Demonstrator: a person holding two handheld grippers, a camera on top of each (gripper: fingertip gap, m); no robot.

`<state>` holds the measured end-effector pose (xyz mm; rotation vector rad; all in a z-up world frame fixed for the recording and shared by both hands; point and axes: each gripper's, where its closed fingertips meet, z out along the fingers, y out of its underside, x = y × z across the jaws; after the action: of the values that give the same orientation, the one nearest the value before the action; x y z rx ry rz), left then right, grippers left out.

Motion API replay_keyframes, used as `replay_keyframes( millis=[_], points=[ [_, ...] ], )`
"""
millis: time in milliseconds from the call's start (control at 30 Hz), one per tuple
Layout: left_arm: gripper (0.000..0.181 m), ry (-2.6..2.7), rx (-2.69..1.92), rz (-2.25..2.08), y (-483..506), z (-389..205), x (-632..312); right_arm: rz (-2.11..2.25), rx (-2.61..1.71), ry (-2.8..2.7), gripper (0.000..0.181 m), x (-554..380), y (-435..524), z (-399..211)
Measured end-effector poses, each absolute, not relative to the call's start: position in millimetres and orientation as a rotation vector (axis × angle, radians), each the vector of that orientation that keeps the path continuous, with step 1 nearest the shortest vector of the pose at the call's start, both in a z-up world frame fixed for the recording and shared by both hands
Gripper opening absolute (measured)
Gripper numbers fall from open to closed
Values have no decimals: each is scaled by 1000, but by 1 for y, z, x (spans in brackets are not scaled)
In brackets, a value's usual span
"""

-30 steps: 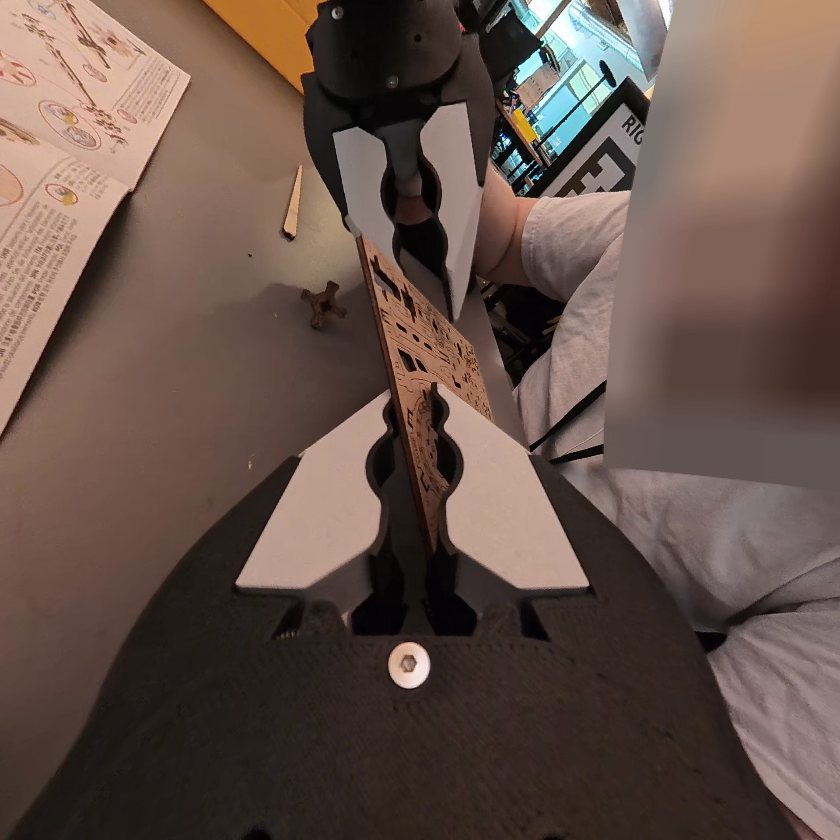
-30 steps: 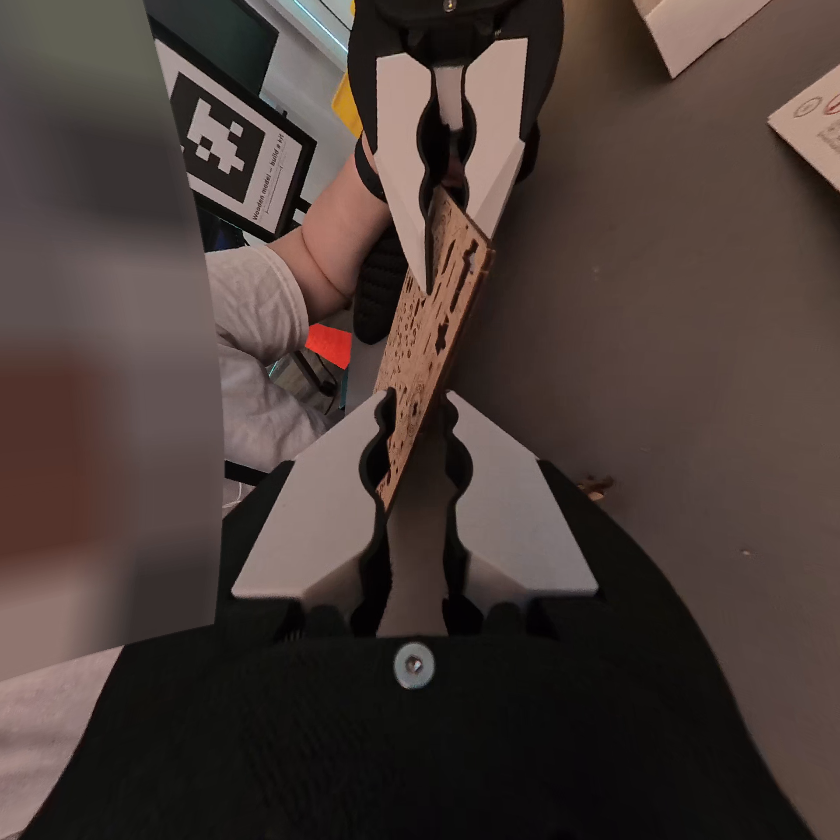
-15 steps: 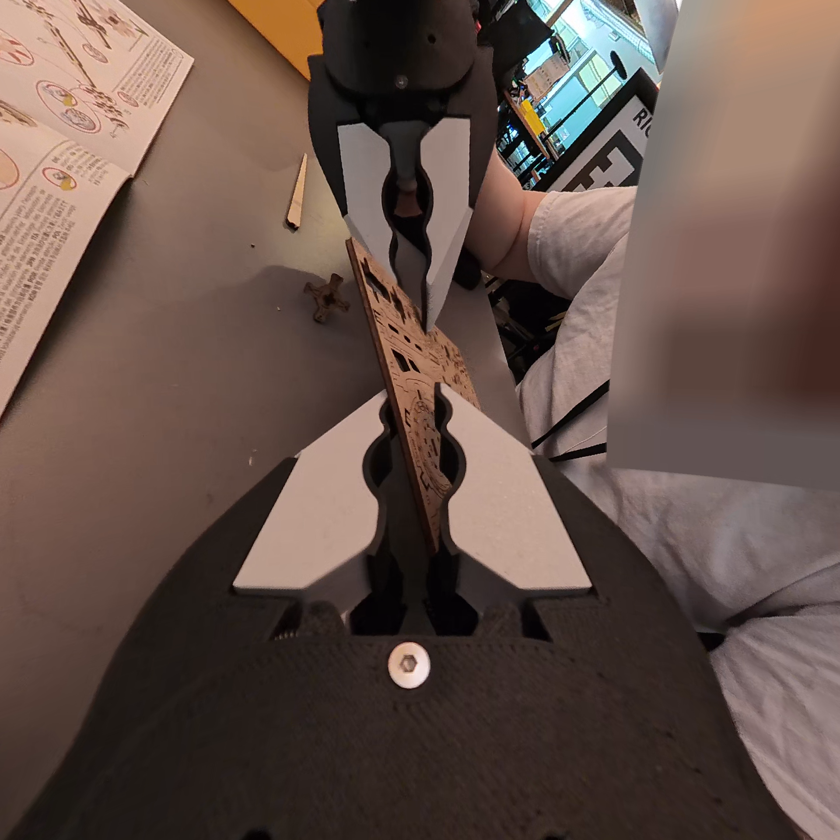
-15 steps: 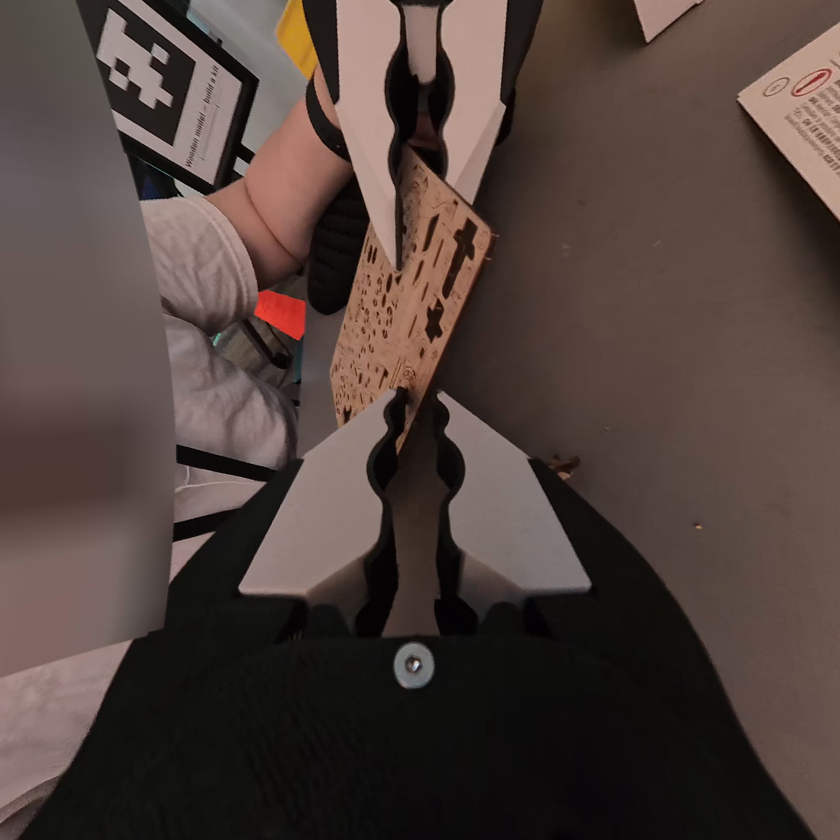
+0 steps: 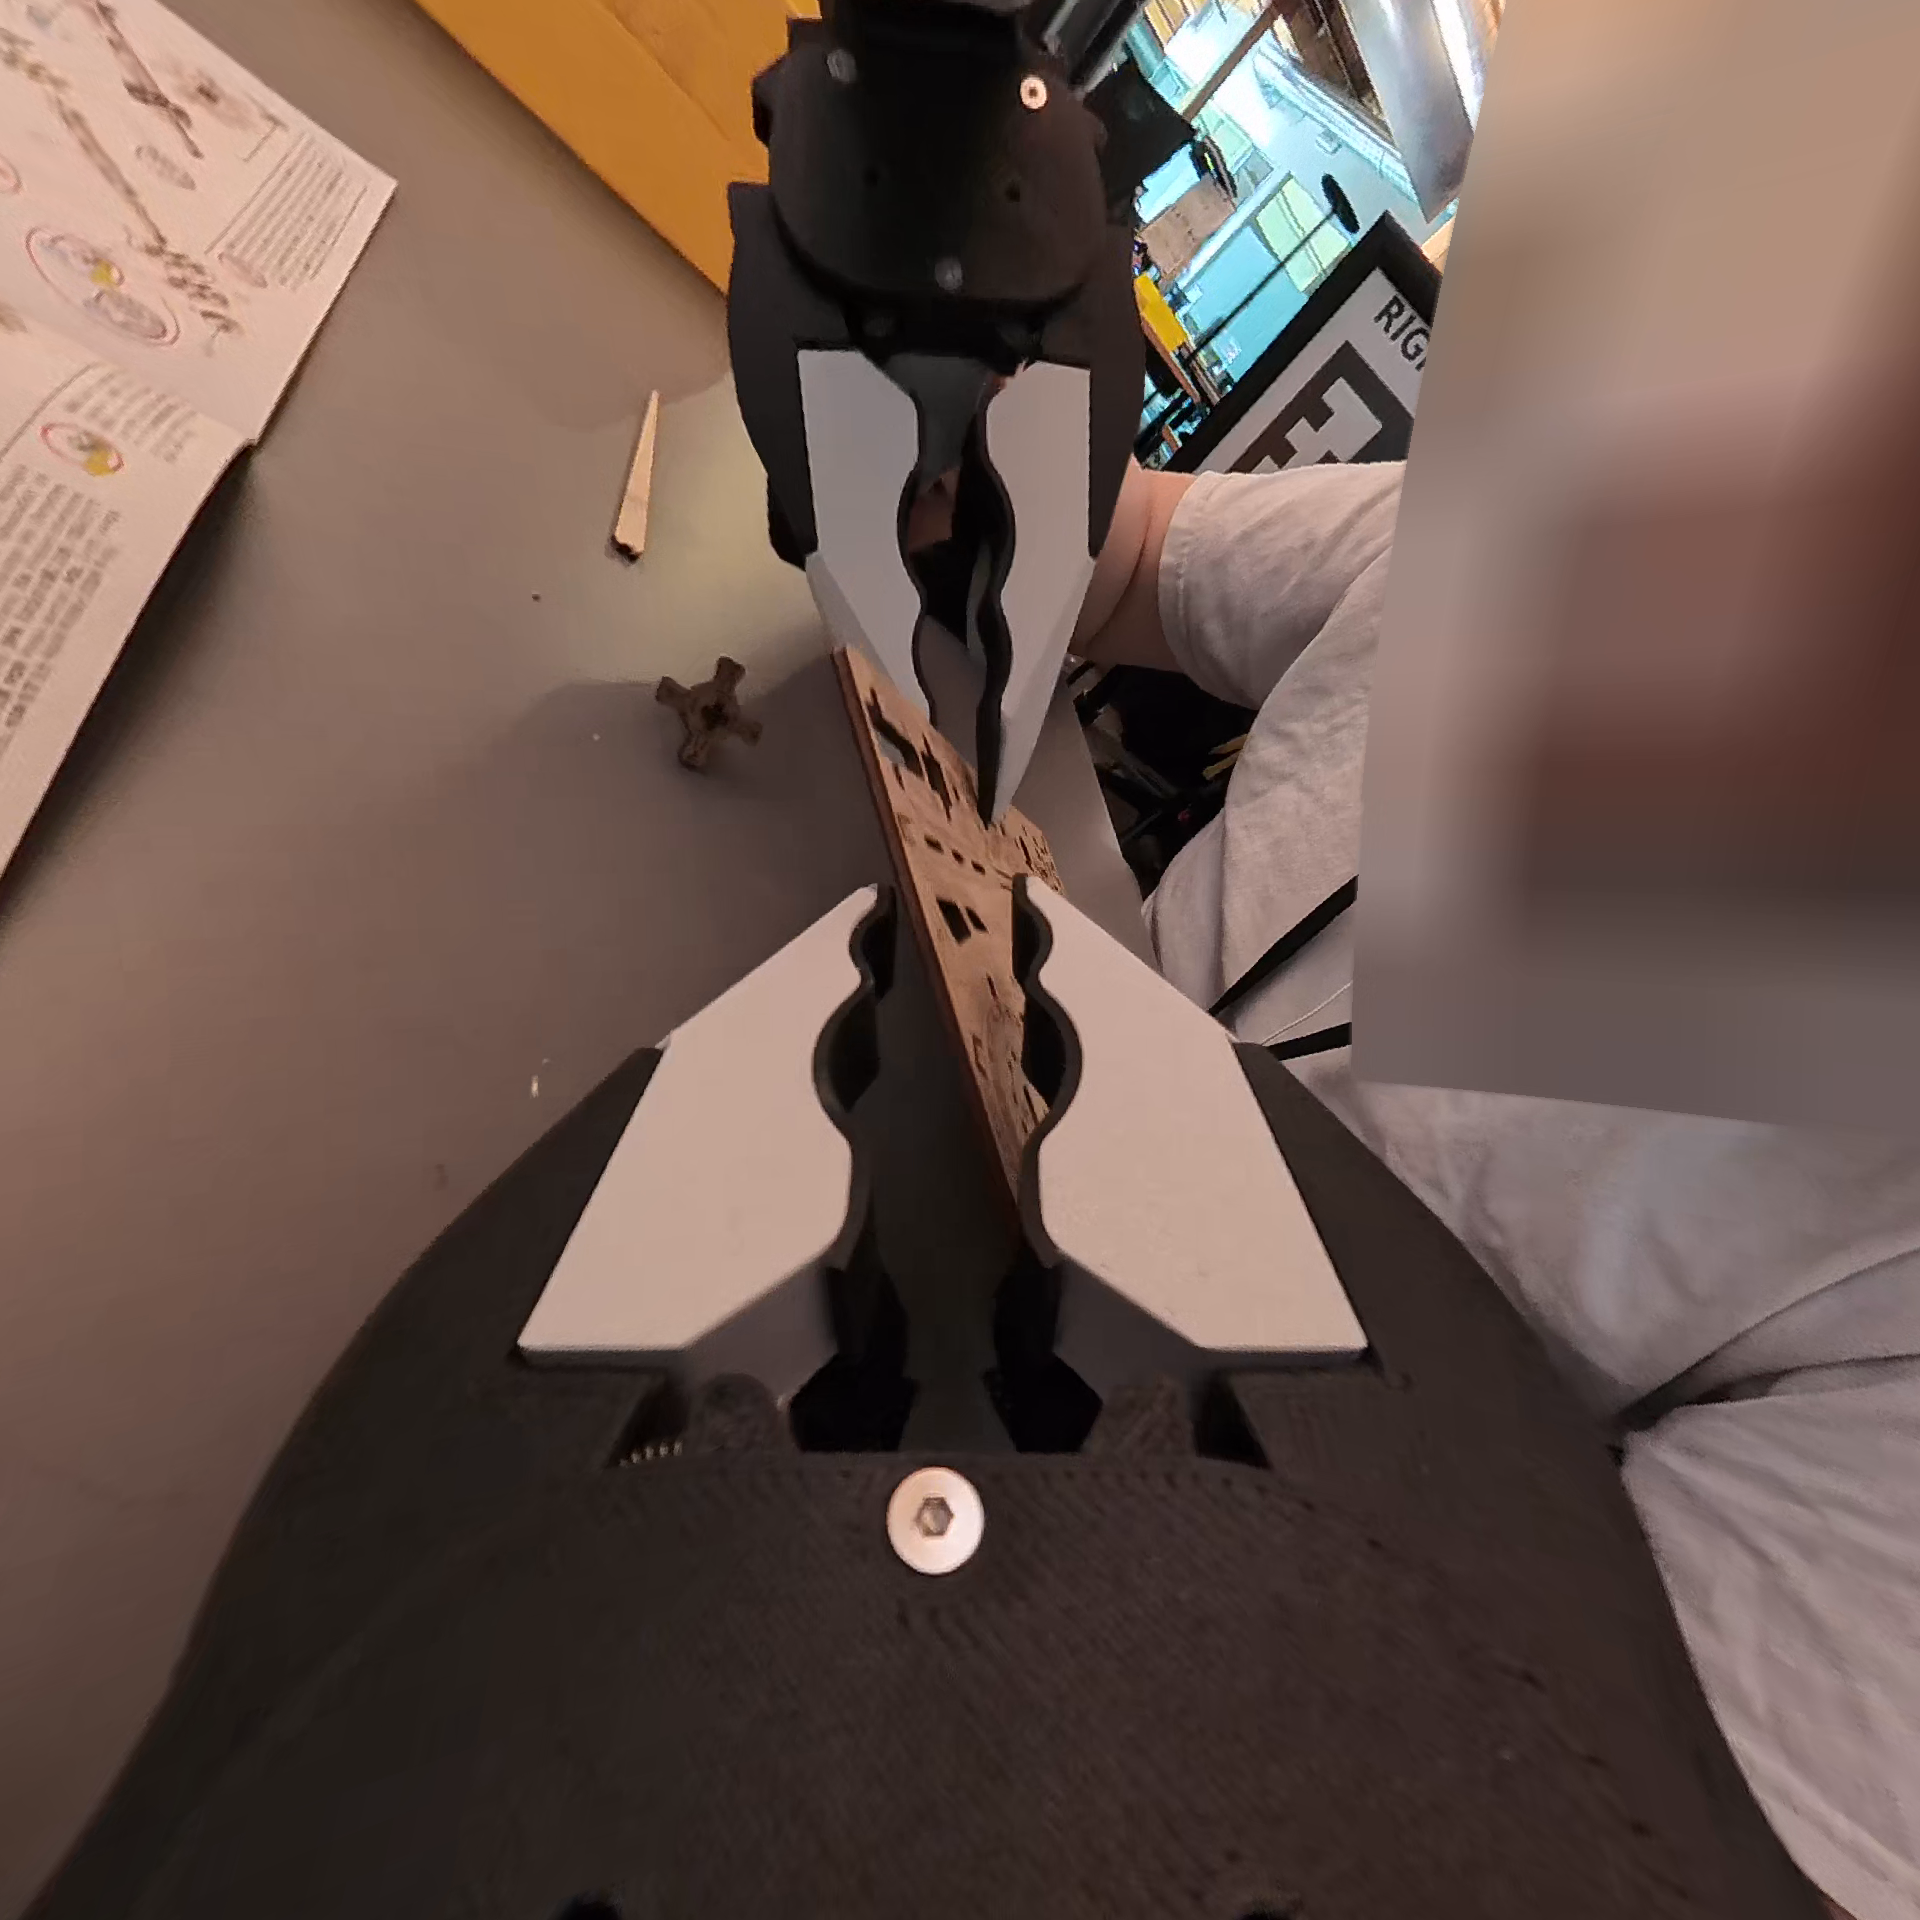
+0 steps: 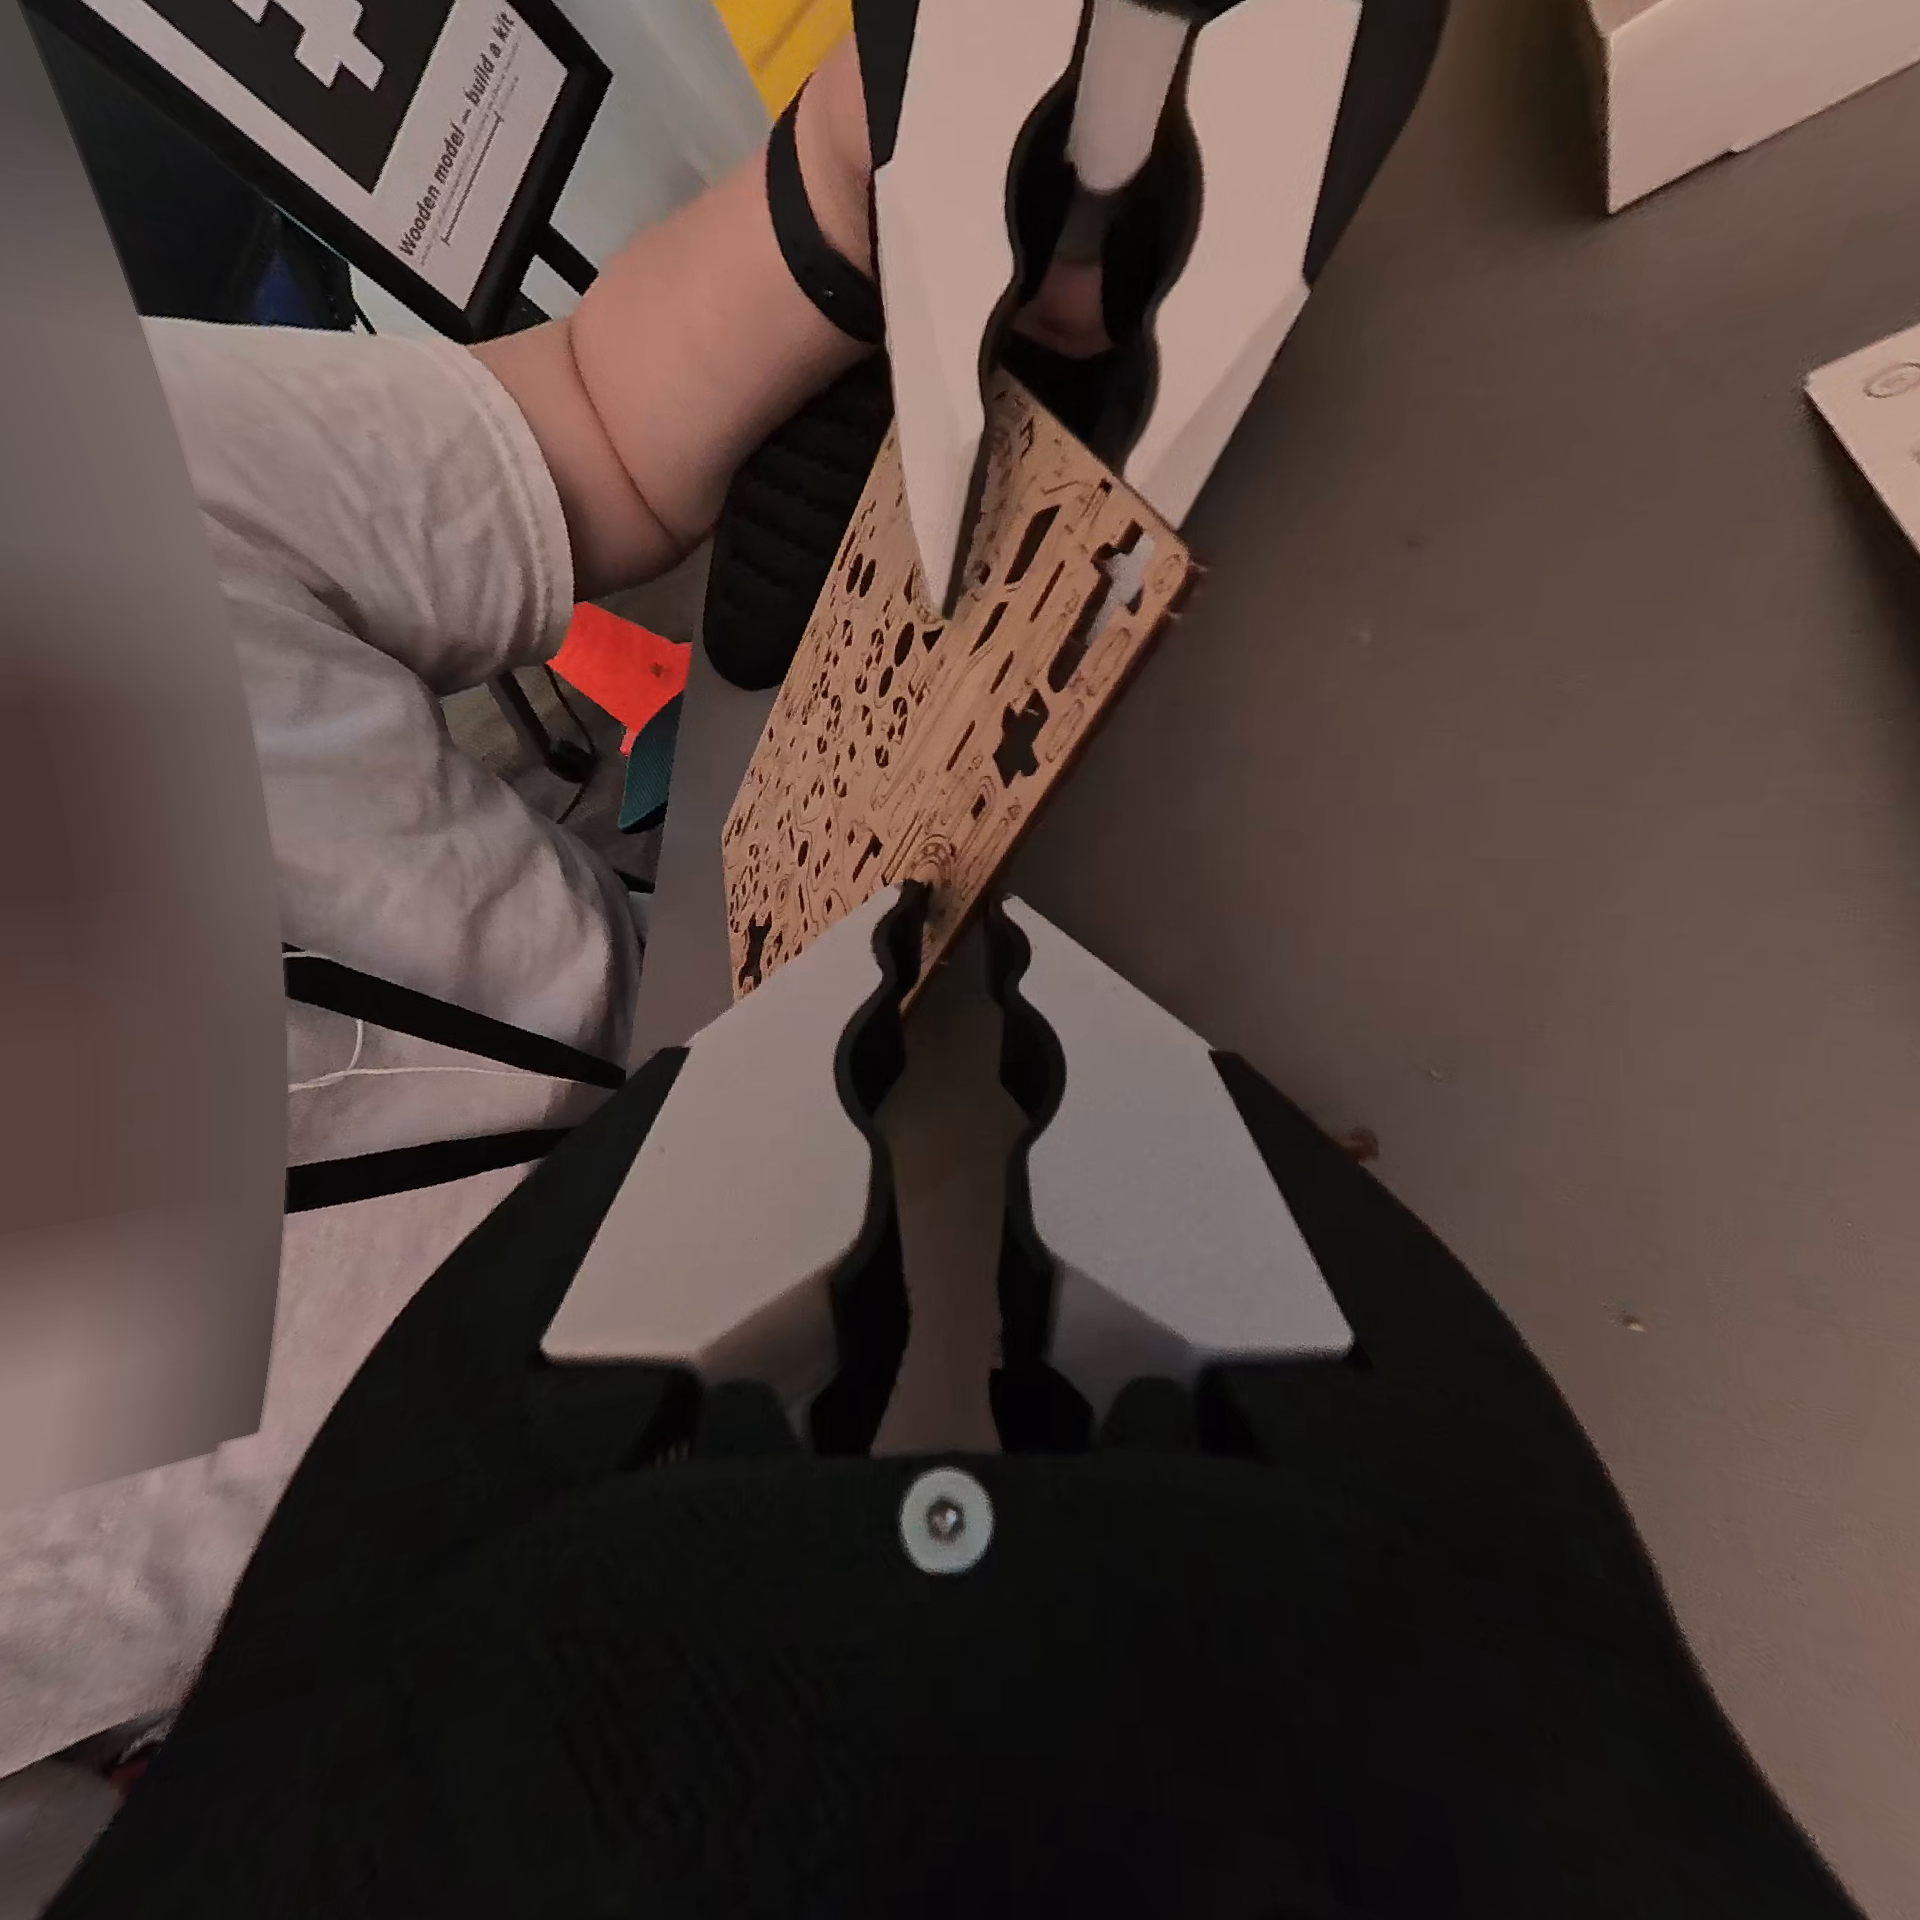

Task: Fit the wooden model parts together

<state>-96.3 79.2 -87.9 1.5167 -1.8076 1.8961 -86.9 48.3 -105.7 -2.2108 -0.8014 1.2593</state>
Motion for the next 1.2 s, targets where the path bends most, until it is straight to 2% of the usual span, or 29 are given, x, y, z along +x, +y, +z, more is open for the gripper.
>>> replay_keyframes(
  millis=[233, 433, 600, 833, 1000, 1200],
  points=[
    [17, -1833, 1474, 1785, 58, -95, -100, 1246, -2185, -834, 11, -100, 46, -106],
    [6, -1755, 1501, 1719, 55, -101, -102, 1234, -2199, -825, 12, -103, 47, -111],
    [14, -1647, 1464, 1721, 51, -97, -104, 1225, -2201, -829, 12, -105, 47, -113],
    [4, -1664, 1464, 1651, 43, -103, -108, 1230, -2176, -854, 13, -109, 46, -111],
    [3, -1640, 1486, 1650, 44, -104, -107, 1313, -2155, -674, 16, -103, 58, -101],
    [3, -1581, 1523, 1645, 47, -107, -103, 1365, -2210, -534, 10, -101, 63, -108]
  ],
)
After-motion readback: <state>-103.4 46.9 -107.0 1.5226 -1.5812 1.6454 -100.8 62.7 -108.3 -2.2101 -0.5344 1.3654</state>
